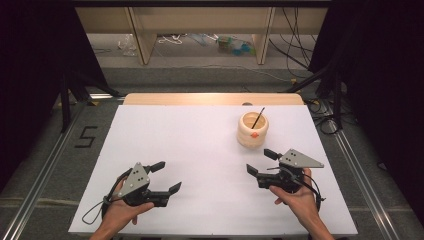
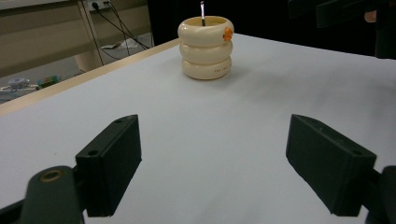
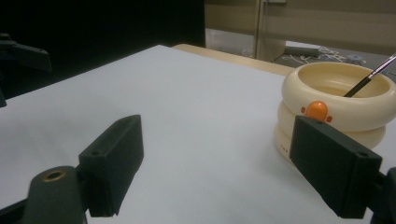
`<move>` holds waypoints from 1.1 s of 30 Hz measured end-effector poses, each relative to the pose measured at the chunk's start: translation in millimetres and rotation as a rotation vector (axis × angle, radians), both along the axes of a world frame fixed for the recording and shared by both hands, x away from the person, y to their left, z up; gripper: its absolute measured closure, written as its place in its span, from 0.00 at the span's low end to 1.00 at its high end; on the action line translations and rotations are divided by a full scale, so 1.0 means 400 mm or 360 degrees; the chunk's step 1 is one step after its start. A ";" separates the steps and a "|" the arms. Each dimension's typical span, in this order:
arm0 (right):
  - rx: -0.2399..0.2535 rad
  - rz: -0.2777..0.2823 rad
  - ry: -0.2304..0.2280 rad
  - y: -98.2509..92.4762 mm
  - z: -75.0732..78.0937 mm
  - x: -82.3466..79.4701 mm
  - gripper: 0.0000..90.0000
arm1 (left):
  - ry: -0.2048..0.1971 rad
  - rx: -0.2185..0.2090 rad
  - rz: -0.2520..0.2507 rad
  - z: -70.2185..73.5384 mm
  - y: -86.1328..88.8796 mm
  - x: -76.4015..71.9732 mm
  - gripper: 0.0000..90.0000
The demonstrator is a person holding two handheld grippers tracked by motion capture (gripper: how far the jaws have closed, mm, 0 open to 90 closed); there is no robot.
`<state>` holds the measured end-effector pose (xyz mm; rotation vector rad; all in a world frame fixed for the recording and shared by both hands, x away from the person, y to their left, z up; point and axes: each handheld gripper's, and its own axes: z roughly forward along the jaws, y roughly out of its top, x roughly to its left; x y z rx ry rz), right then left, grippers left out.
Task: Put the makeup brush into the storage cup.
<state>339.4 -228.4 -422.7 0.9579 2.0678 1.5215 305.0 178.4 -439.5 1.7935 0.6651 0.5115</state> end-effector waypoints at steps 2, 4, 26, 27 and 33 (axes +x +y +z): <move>-0.0005 0.0002 0.0020 -0.001 -0.001 -0.006 0.20 | -0.0002 0.0002 -0.0001 0.000 0.001 0.000 0.20; 0.0027 0.0016 -0.0005 0.001 -0.009 -0.008 0.20 | -0.0004 0.0003 -0.0003 0.000 0.001 -0.001 0.20; -0.0067 0.0055 0.0012 -0.007 -0.029 -0.067 0.18 | 0.0001 0.0005 -0.0001 -0.003 0.002 -0.009 0.20; -0.0074 0.0059 0.0002 -0.009 -0.029 -0.068 0.18 | 0.0001 0.0006 -0.0002 -0.003 0.002 -0.009 0.20; -0.0066 0.0064 0.0005 -0.009 -0.033 -0.072 0.18 | 0.0003 0.0001 -0.0001 -0.003 0.000 -0.010 0.20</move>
